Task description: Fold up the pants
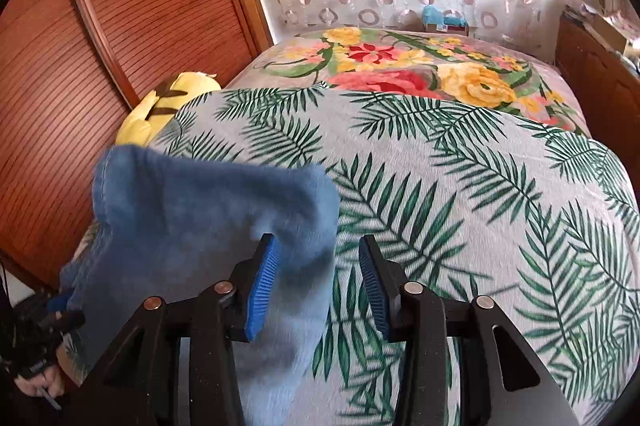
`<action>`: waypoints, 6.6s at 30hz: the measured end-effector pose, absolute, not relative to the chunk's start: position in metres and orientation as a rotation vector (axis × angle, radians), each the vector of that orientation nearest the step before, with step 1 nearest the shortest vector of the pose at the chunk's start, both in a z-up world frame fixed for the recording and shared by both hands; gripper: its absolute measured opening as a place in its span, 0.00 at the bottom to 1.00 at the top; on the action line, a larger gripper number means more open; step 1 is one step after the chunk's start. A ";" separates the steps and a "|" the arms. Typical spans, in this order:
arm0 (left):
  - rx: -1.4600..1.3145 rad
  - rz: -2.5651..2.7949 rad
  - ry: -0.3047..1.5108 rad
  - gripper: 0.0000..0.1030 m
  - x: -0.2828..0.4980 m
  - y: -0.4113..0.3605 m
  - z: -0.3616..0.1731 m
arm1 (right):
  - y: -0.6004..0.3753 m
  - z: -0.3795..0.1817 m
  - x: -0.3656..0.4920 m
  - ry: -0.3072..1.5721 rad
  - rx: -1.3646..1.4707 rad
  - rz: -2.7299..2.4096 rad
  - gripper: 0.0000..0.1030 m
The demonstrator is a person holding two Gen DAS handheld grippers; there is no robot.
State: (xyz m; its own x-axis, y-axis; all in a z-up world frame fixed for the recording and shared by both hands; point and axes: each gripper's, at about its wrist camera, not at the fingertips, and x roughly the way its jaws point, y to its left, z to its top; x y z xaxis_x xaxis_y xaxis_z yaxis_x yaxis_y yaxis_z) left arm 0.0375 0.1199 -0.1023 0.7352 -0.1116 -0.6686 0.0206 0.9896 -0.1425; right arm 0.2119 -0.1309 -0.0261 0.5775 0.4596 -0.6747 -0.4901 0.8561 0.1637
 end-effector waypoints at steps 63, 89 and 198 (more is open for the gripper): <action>-0.007 -0.104 0.730 0.85 0.033 0.060 -0.093 | -0.137 -0.056 0.050 0.733 -0.062 0.567 0.60; -0.058 -0.023 0.625 0.85 -0.001 0.111 -0.049 | -0.107 0.025 0.032 0.511 -0.078 0.772 0.12; -0.197 0.020 0.664 0.10 0.150 0.232 -0.042 | 0.115 0.004 0.390 0.642 -0.095 0.970 0.28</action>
State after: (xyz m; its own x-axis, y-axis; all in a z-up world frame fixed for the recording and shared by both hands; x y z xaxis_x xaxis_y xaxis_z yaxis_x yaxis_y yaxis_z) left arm 0.1497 0.2316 -0.0415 0.7880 -0.0442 -0.6141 -0.0817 0.9811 -0.1755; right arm 0.3903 0.1154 0.0042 0.3969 0.7368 -0.5473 -0.7912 0.5769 0.2028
